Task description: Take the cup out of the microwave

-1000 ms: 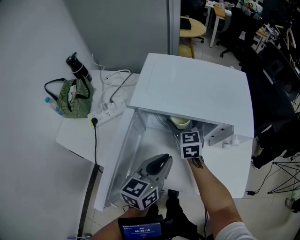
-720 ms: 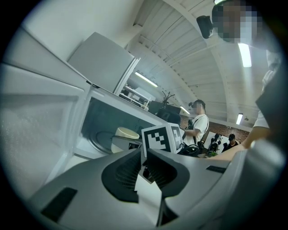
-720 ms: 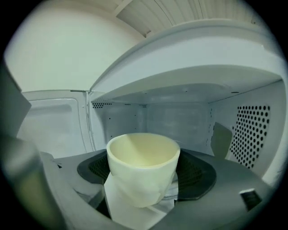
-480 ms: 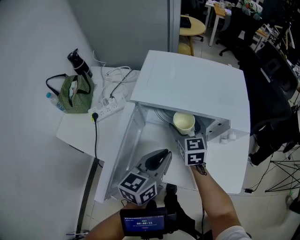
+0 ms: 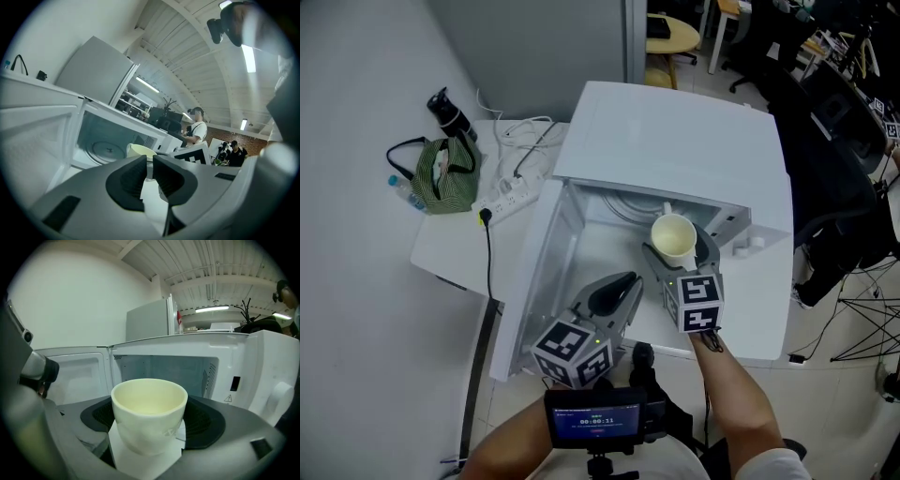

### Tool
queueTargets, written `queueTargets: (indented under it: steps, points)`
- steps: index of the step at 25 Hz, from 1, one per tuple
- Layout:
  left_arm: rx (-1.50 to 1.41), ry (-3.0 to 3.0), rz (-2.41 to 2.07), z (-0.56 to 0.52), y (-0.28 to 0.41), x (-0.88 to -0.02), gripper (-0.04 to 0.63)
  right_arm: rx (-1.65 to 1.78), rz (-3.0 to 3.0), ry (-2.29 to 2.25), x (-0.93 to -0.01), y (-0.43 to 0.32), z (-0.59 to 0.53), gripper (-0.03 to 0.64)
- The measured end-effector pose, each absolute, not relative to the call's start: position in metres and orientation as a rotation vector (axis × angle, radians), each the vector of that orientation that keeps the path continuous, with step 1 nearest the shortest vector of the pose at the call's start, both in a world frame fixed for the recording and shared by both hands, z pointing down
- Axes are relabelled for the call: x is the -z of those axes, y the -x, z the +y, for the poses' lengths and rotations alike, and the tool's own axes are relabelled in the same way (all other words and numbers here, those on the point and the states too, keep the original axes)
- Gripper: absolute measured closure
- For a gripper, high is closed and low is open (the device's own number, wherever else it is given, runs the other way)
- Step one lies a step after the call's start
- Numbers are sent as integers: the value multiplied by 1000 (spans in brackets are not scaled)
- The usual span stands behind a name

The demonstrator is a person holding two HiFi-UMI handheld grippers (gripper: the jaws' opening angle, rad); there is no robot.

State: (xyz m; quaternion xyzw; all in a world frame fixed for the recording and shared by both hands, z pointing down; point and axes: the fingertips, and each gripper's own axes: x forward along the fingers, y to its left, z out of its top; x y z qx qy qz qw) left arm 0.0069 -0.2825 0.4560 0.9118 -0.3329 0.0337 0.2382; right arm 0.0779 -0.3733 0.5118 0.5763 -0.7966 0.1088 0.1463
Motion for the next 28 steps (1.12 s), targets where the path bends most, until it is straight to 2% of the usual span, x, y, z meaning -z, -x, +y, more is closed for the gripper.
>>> queueTargets:
  steps: [18, 28]
  points:
    - [-81, -2553, -749, -246, -46, -413, 531, -320, -2267, -1679, -464, -114, -271, 167]
    - [-70, -2620, -655, -226, -87, -384, 531, -232, -2300, -1712, -400, -150, -233, 167]
